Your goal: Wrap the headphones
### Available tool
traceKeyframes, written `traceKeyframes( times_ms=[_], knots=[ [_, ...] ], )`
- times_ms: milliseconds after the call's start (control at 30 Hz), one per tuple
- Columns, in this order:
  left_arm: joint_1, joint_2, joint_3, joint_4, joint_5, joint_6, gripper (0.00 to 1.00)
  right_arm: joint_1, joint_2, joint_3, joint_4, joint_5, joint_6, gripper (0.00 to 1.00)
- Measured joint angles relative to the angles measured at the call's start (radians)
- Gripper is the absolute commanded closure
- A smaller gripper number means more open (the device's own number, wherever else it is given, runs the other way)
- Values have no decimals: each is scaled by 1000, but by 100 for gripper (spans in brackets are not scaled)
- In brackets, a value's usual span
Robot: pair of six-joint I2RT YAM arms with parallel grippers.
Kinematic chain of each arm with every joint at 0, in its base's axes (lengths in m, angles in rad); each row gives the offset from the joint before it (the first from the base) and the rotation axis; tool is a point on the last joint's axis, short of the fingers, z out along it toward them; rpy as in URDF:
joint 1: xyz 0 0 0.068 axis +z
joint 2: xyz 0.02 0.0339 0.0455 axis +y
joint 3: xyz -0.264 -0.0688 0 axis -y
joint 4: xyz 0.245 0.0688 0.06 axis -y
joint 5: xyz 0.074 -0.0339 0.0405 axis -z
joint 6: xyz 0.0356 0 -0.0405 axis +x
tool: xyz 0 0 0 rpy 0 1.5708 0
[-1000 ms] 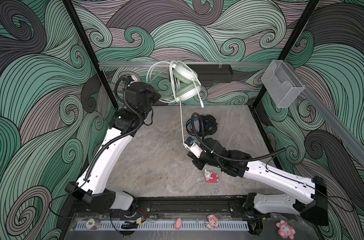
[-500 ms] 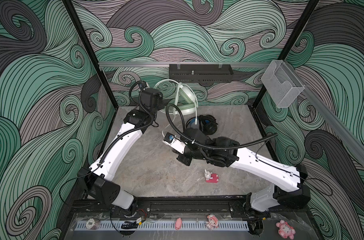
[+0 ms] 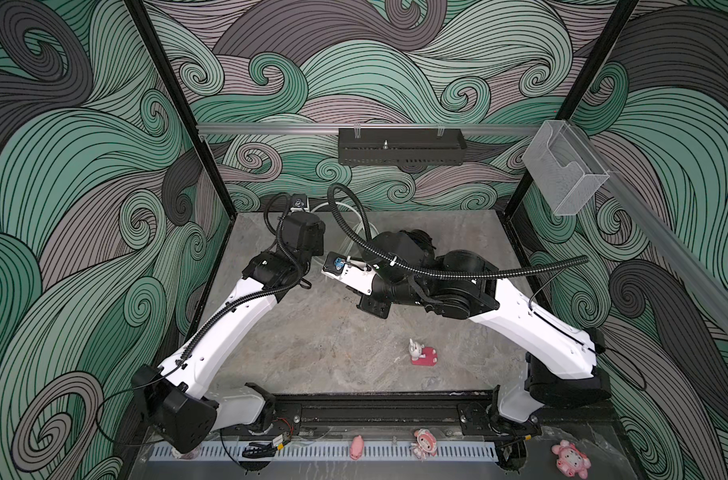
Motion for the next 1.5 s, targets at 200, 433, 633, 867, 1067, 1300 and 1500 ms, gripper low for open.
traceKeyframes(
  times_ms=[200, 433, 633, 867, 1067, 1300, 1500],
  knots=[
    [0, -48, -53, 3, 60, 25, 100, -98, -10, -17, -37, 60, -19, 100],
    [0, -93, -107, -33, 162, 55, 100, -249, -46, 3, -50, 114, -3, 100],
    [0, -134, -125, -51, 315, 81, 100, -300, -47, 38, -51, 145, 7, 100],
    [0, -189, -146, -58, 462, 86, 100, -385, -62, -10, -58, 125, 62, 100],
    [0, -221, -148, -66, 521, 76, 100, -439, -110, -154, -40, 71, 111, 100],
    [0, -226, -149, -85, 562, 46, 100, -472, -171, -338, 58, -45, 166, 100],
    [0, -226, -148, -85, 575, 24, 100, -483, -245, -589, 229, -182, 189, 100]
  ],
)
